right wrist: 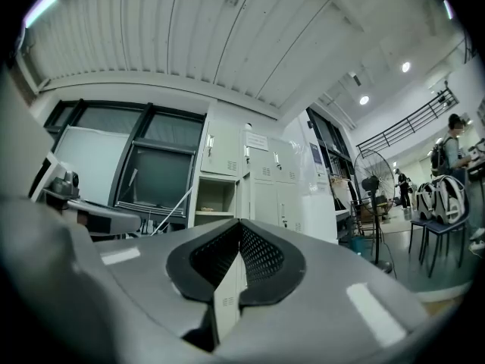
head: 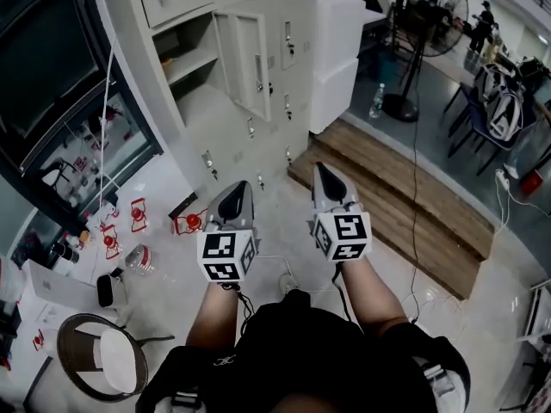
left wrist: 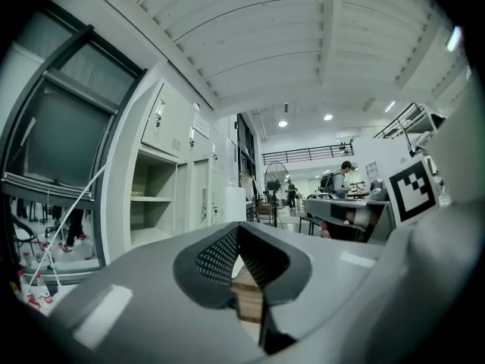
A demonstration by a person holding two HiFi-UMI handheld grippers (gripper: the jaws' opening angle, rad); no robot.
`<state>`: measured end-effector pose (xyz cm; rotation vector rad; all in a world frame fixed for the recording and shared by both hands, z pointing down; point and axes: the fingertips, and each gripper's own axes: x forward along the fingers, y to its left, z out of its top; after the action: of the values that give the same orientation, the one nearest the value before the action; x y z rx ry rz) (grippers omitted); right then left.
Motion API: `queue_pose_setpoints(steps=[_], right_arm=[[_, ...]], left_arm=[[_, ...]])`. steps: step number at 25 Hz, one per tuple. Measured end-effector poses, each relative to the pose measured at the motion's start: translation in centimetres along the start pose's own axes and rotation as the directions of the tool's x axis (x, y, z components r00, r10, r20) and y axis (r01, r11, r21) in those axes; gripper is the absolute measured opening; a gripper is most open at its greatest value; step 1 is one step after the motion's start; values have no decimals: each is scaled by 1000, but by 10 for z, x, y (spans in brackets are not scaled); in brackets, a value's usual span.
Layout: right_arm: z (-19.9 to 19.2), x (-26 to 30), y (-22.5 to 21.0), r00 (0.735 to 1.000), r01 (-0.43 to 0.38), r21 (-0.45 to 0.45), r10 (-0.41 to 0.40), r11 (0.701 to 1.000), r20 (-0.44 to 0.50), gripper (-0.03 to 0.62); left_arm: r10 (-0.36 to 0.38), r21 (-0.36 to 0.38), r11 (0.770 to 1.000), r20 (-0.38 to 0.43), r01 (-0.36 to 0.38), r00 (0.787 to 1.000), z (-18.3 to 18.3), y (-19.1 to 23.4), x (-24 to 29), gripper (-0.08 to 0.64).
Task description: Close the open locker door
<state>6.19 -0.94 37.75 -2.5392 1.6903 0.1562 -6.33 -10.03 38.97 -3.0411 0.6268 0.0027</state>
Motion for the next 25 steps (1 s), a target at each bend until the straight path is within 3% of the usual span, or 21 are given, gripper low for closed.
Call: queue_pose_setpoints(steps=[16, 25], right_arm=[[-7, 200, -66, 997, -76, 6, 76, 997, -13, 12], [-12, 262, -74, 992, -122, 39, 123, 992, -16, 11]], left_arm=[[52, -10, 999, -5, -52, 999, 15, 84, 188, 0], [93, -3, 996, -32, -93, 995, 12, 117, 232, 0]])
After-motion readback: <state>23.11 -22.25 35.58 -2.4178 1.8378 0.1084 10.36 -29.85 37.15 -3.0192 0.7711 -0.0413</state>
